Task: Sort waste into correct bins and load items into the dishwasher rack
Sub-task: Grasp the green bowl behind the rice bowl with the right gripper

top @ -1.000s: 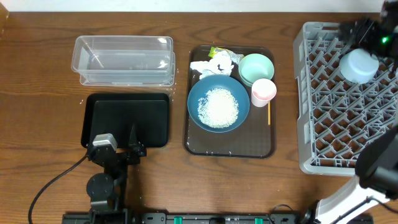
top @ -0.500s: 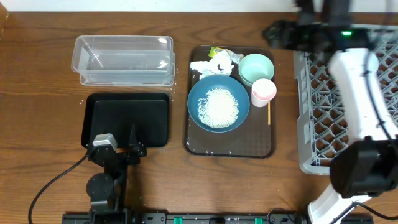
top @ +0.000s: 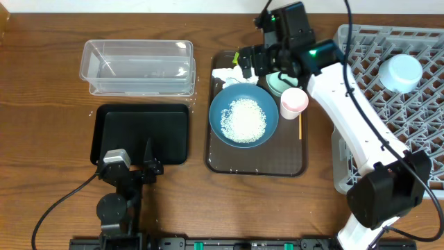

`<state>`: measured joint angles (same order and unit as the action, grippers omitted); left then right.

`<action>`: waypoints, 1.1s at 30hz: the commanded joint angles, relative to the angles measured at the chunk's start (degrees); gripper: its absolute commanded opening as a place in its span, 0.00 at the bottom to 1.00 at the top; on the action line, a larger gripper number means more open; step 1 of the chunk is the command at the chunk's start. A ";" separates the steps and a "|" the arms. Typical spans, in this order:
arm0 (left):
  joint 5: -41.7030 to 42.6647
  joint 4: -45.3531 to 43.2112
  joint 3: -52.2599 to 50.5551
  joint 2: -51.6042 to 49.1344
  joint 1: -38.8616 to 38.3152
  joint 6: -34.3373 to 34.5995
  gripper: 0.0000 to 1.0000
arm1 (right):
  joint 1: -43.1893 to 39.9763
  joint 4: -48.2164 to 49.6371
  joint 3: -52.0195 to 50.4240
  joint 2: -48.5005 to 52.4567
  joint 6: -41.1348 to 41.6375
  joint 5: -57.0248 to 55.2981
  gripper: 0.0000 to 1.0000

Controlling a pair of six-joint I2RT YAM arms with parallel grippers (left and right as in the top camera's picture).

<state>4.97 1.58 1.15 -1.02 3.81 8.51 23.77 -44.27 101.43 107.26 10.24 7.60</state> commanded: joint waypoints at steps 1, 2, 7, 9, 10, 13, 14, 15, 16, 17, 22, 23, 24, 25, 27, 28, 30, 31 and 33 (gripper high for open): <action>0.81 2.03 -0.92 -0.02 0.13 -1.01 0.92 | 0.81 0.07 -0.02 0.66 -0.24 -4.61 0.99; 0.81 2.03 -0.92 -0.02 0.13 -1.01 0.92 | 0.98 0.04 -0.02 0.66 -0.24 -5.90 0.99; 0.81 2.03 -0.92 -0.02 0.13 -1.01 0.92 | 0.72 0.46 -0.02 1.16 -0.22 -12.66 0.99; 0.81 2.03 -0.92 -0.02 0.13 -1.01 0.92 | 0.37 1.77 -0.02 2.10 -0.31 -13.29 0.99; 0.81 2.03 -0.92 -0.02 0.13 -1.01 0.92 | 0.28 2.54 -0.02 2.69 -0.74 -13.35 0.99; 0.83 2.03 -0.92 -0.02 0.13 -1.01 0.92 | 0.24 5.79 -0.02 5.66 -3.30 -13.18 0.99; 0.83 2.03 -0.92 -0.02 0.13 -1.01 0.92 | 0.24 6.54 -0.02 6.64 -3.98 -13.18 0.99; 0.83 2.03 -0.92 -0.02 0.13 -1.01 0.92 | 0.24 7.28 -0.02 7.93 -4.44 -13.18 0.99; 0.83 2.03 -0.92 -0.02 0.13 -1.01 0.92 | 0.24 7.72 0.00 8.94 -4.81 -13.18 0.99; 0.81 2.03 -0.92 -0.02 0.13 -1.01 0.92 | 0.24 7.89 0.04 10.05 -5.25 -13.22 0.99; 0.81 2.03 -0.92 -0.02 0.13 -0.98 0.92 | -0.44 6.49 0.48 12.09 -5.99 -13.40 0.99; 0.83 2.03 -0.92 -0.02 0.13 -1.01 0.92 | -0.70 6.10 0.48 12.09 -5.31 -13.40 0.99; 0.83 2.03 -0.92 -0.02 0.13 -1.01 0.92 | -0.98 5.86 0.48 12.09 -4.83 -13.35 0.98; 0.83 2.03 -0.92 -0.02 0.13 -1.01 0.92 | -1.27 5.55 0.48 12.09 -4.24 -13.31 0.96; 0.81 2.03 -0.92 -0.02 0.13 -1.01 0.92 | -1.86 4.72 0.48 12.55 -3.43 -12.50 0.93; 0.83 2.03 -0.92 -0.02 0.13 -1.01 0.92 | -2.10 4.52 0.48 12.72 -3.43 -11.67 0.92; 0.83 2.03 -0.92 -0.02 0.13 -1.01 0.92 | -2.38 4.44 0.48 13.70 -3.39 -10.71 0.88; 0.81 2.03 -0.92 -0.02 0.13 -1.01 0.92 | -2.38 4.63 0.48 14.27 -2.64 -10.82 0.84; 0.83 2.03 -0.92 -0.02 0.13 -1.01 0.92 | -2.36 5.14 0.48 15.39 -2.54 -10.80 0.82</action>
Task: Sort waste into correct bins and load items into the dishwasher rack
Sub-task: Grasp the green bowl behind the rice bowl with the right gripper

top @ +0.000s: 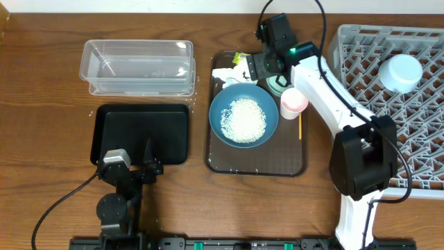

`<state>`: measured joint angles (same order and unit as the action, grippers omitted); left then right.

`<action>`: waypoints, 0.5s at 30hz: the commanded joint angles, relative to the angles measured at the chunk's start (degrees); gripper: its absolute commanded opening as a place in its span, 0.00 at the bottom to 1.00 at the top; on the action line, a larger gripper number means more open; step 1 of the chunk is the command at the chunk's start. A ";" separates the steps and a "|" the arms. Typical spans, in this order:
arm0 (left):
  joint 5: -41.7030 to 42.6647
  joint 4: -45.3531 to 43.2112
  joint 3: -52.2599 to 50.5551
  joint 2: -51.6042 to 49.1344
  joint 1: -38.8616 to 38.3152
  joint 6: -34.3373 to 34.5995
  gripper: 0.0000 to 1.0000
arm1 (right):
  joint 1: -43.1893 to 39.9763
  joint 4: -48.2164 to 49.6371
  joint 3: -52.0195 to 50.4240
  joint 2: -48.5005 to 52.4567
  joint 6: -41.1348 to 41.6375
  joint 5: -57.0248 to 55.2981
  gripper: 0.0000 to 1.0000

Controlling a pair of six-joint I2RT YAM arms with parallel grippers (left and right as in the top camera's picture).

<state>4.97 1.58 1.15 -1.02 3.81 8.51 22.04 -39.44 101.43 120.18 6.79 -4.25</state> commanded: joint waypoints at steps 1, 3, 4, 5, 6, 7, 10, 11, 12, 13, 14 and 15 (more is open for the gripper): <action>0.81 2.03 -0.92 -0.02 0.13 -0.98 0.92 | -0.59 0.63 0.48 2.99 0.90 1.01 0.81; 0.83 2.03 -0.92 -0.02 0.13 -1.01 0.92 | -0.61 1.22 0.48 3.89 1.11 0.59 0.79; 0.81 2.03 -0.92 -0.02 0.13 -1.01 0.92 | -0.61 1.53 0.48 4.39 1.51 0.11 0.78; 0.81 2.03 -0.92 -0.02 0.13 -1.01 0.92 | -0.61 1.73 0.48 4.68 2.12 -0.20 0.75; 0.83 2.03 -0.92 -0.02 0.13 -1.01 0.92 | -0.61 1.92 0.46 5.18 2.38 -0.35 0.72; 0.83 2.03 -0.92 -0.02 0.13 -1.01 0.92 | -0.61 1.99 0.46 5.46 2.40 -0.50 0.69; 0.83 2.03 -0.92 -0.02 0.13 -0.98 0.92 | -0.61 1.70 0.46 6.23 3.61 -1.97 0.61; 0.83 2.03 -0.92 -0.02 0.13 -1.01 0.92 | -0.63 1.62 0.46 6.51 3.96 -2.67 0.58; 0.83 2.03 -0.92 -0.02 0.13 -1.01 0.92 | -0.66 1.51 0.46 6.51 3.96 -2.86 0.57; 0.83 2.03 -0.92 -0.02 0.13 -1.01 0.92 | -0.66 1.42 0.46 6.51 3.91 -2.89 0.56; 0.81 2.03 -0.92 -0.02 0.13 -1.01 0.92 | -0.66 1.36 0.46 6.51 3.96 -2.86 0.56; 0.81 2.03 -0.92 -0.02 0.13 -1.01 0.92 | -0.66 1.31 0.46 6.51 4.00 -2.86 0.54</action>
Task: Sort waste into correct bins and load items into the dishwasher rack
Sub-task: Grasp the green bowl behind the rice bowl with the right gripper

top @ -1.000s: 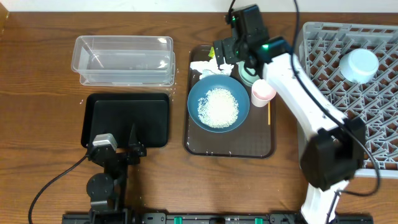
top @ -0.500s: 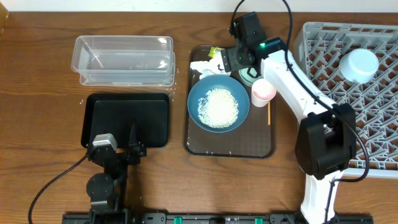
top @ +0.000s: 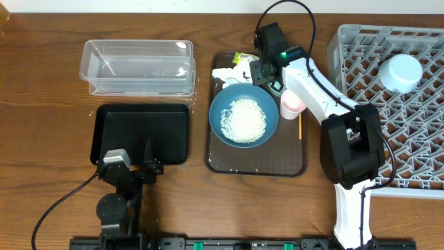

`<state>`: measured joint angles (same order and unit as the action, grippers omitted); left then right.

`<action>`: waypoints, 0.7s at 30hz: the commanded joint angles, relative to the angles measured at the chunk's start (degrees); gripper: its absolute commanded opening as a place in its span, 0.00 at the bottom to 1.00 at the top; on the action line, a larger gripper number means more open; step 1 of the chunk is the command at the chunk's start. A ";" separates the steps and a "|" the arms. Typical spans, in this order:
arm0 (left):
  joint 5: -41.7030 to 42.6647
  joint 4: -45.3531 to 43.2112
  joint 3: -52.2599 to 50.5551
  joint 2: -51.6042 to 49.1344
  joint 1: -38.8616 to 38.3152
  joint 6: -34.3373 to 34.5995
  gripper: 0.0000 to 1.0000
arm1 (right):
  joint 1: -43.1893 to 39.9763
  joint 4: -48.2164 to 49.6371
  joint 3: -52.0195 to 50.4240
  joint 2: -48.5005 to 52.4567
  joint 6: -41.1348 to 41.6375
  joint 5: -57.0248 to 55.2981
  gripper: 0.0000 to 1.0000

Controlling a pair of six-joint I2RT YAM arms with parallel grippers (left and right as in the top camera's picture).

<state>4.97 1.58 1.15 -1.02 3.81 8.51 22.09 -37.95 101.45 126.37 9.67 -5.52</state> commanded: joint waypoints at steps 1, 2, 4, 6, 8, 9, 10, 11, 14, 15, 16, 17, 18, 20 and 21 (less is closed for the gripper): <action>0.83 2.03 -0.92 -0.02 0.13 -1.01 0.92 | -0.70 -0.26 0.44 0.33 1.27 -1.60 0.52; 0.83 2.03 -0.92 -0.02 0.13 -1.01 0.92 | -0.68 -0.55 0.44 0.33 1.90 -1.62 0.49; 0.83 2.03 -0.92 -0.02 0.13 -1.01 0.92 | -0.70 -1.07 0.39 0.68 2.54 -1.64 0.46; 0.83 2.03 -0.92 -0.02 0.13 -1.01 0.92 | -0.70 -1.03 0.39 1.22 2.54 -1.77 0.47; 0.81 2.03 -0.92 -0.02 0.13 -1.01 0.92 | -0.70 -0.76 0.39 2.03 2.56 -2.23 0.49; 0.81 2.03 -0.92 -0.02 0.13 -1.01 0.92 | -0.70 -0.61 0.39 2.12 2.56 -2.25 0.50; 0.83 2.03 -0.92 -0.02 0.13 -1.01 0.92 | -0.70 -0.39 0.39 2.47 2.56 -2.23 0.50; 0.83 2.03 -0.92 -0.02 0.13 -1.01 0.92 | -0.70 -0.20 0.39 2.56 2.67 -2.23 0.49; 0.83 2.03 -0.92 -0.02 0.13 -1.01 0.92 | -0.70 0.11 0.39 2.56 3.21 -2.23 0.45; 0.83 2.03 -0.92 -0.02 0.13 -1.01 0.92 | -0.70 0.24 0.39 2.56 3.21 -2.23 0.44; 0.83 2.03 -0.92 -0.02 0.13 -1.01 0.92 | -0.70 0.22 0.39 2.56 3.17 -2.34 0.43; 0.81 2.03 -0.92 -0.02 0.13 -1.01 0.92 | -0.70 0.20 0.39 2.56 3.19 -2.69 0.41; 0.83 2.03 -0.92 -0.02 0.13 -1.01 0.92 | -0.70 0.04 0.39 2.56 3.19 -3.26 0.39; 0.83 2.03 -0.92 -0.02 0.13 -1.01 0.92 | -0.70 -0.11 0.39 2.56 3.19 -3.76 0.35; 0.83 2.03 -0.92 -0.02 0.13 -1.01 0.92 | -0.70 -0.15 0.39 2.56 3.19 -3.74 0.33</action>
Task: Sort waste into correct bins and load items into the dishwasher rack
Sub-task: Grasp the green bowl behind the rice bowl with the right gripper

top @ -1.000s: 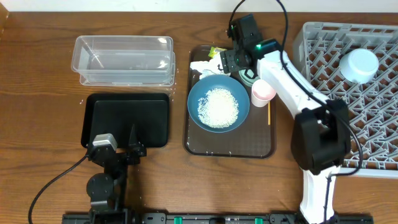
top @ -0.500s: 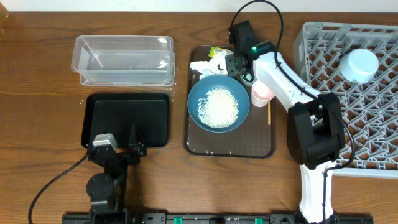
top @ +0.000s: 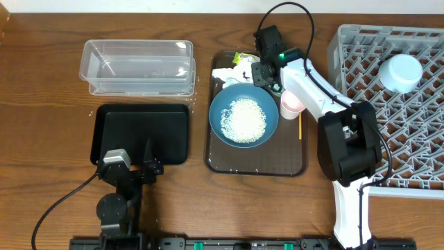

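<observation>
A brown tray [top: 257,167] holds a blue bowl of white rice [top: 243,118], a pink cup [top: 292,103], a pale green small bowl [top: 275,87], crumpled white paper [top: 225,73], a yellow-green wrapper [top: 239,57] and a thin stick [top: 300,127]. My right gripper [top: 251,71] is low over the tray's back edge, between the paper and the green bowl. Its fingers are hidden under the wrist. My left gripper [top: 147,149] rests by the black bin's front edge, fingers together and holding nothing.
A clear plastic bin [top: 139,66] stands at the back left, with a black bin [top: 142,132] in front of it. The grey dishwasher rack [top: 409,139] fills the right side and carries an upturned white bowl [top: 402,73].
My right arm has folded slightly closer over the tray's back edge and the gripper has barely shifted. Everything on the tray lies as before, and the left arm is still.
My right gripper first hung higher over the tray's back right, above the green bowl. By the later moments it had come down and left toward the crumpled paper and wrapper, where it stays now. The tray items and the left arm have not moved.
</observation>
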`<state>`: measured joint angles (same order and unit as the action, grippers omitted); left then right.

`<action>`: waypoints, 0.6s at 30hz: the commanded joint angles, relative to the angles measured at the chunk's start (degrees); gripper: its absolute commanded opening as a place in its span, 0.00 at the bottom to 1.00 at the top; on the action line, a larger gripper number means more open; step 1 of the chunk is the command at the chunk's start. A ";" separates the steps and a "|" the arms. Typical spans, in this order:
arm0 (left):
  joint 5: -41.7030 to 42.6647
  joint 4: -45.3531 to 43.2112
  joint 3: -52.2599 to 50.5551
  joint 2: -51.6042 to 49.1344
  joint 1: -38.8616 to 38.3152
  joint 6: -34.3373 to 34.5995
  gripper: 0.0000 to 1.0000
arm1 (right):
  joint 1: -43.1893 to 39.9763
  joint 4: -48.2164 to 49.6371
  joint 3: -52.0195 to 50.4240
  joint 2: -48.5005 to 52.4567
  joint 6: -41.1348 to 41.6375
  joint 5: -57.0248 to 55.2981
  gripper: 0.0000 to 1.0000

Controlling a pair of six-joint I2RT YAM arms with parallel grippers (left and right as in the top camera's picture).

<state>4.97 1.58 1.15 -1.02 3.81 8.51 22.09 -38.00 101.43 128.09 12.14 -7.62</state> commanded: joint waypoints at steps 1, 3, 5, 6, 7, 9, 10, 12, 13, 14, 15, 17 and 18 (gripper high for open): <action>0.81 2.03 -0.92 -0.02 0.13 -1.01 0.92 | -0.70 -0.15 0.42 0.83 0.72 -1.64 0.31; 0.83 2.03 -0.92 -0.02 0.13 -1.01 0.92 | -0.70 -0.35 0.42 0.83 0.74 -1.64 0.31; 0.83 2.03 -0.92 -0.02 0.13 -1.01 0.92 | -0.70 -0.59 0.42 0.90 0.74 -1.64 0.30; 0.83 2.03 -0.92 -0.02 0.13 -1.01 0.92 | -0.70 -0.59 0.42 0.94 0.74 -1.64 0.30; 0.83 2.03 -0.92 -0.02 0.13 -1.01 0.92 | -0.70 -0.52 0.42 1.14 0.74 -1.66 0.30; 0.81 2.03 -0.92 -0.02 0.13 -1.01 0.92 | -0.70 -0.50 0.42 1.55 1.20 -1.66 0.30; 0.83 2.03 -0.92 -0.02 0.13 -1.01 0.92 | -0.70 -0.52 0.42 1.75 1.49 -1.62 0.29; 0.83 2.03 -0.92 -0.02 0.13 -1.01 0.92 | -0.70 -0.72 0.42 2.12 2.10 -1.60 0.28; 0.83 2.03 -0.92 -0.02 0.13 -1.01 0.92 | -0.68 -0.74 0.42 2.12 2.27 -1.60 0.27; 0.81 2.03 -0.92 -0.02 0.13 -1.01 0.92 | -0.68 -0.63 0.42 2.12 2.23 -1.64 0.26; 0.83 2.03 -0.92 -0.02 0.13 -0.98 0.92 | -0.68 -0.52 0.44 2.10 2.23 -1.64 0.25; 0.81 2.03 -0.92 -0.02 0.13 -1.01 0.92 | -0.70 -0.48 0.68 2.03 2.25 -1.62 0.21; 0.83 2.03 -0.92 -0.02 0.13 -1.01 0.92 | -0.70 -0.52 0.76 2.03 2.25 -1.62 0.18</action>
<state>4.97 1.58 1.15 -1.02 3.81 8.51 22.09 -38.52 101.43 129.21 13.37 -8.47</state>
